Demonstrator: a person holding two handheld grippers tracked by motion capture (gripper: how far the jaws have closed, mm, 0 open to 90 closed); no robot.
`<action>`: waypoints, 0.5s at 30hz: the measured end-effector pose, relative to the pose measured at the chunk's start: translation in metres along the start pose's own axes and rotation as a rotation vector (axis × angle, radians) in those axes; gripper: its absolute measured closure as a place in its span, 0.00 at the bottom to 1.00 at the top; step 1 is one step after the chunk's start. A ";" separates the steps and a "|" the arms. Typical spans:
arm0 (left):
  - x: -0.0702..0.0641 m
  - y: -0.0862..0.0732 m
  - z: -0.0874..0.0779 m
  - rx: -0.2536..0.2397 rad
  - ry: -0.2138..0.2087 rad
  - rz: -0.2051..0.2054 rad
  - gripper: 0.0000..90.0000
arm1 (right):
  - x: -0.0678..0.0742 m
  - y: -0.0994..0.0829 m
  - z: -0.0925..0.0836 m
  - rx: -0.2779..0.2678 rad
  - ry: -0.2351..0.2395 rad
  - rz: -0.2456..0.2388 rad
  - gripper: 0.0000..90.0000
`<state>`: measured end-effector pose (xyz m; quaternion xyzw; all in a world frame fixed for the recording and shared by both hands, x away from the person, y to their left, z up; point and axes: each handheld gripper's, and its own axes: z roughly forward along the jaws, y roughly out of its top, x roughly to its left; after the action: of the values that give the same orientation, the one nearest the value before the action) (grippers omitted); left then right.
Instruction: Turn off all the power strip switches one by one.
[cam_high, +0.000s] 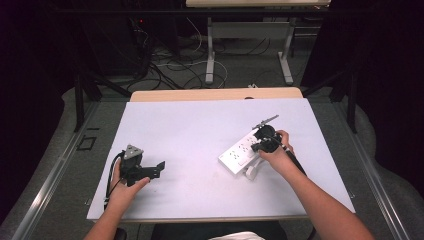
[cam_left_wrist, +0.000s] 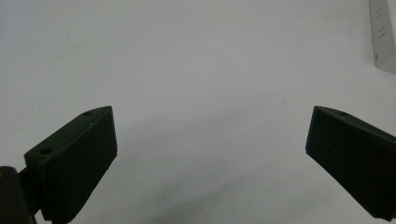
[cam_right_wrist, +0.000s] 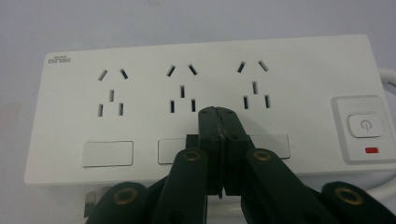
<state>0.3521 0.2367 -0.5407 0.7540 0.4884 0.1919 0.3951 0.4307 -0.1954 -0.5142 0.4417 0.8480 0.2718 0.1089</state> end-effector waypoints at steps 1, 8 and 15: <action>0.000 0.000 0.001 -0.011 0.002 -0.002 0.02 | 0.002 0.000 0.000 0.001 0.003 -0.004 1.00; 0.000 0.000 0.001 -0.004 0.000 -0.003 0.02 | 0.007 0.000 -0.001 0.003 0.027 -0.022 1.00; 0.000 0.000 0.001 -0.003 0.001 -0.003 0.02 | 0.015 0.000 -0.001 0.005 0.036 -0.047 0.99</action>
<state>0.3523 0.2363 -0.5414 0.7525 0.4897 0.1924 0.3962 0.4216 -0.1833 -0.5123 0.4170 0.8606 0.2751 0.0988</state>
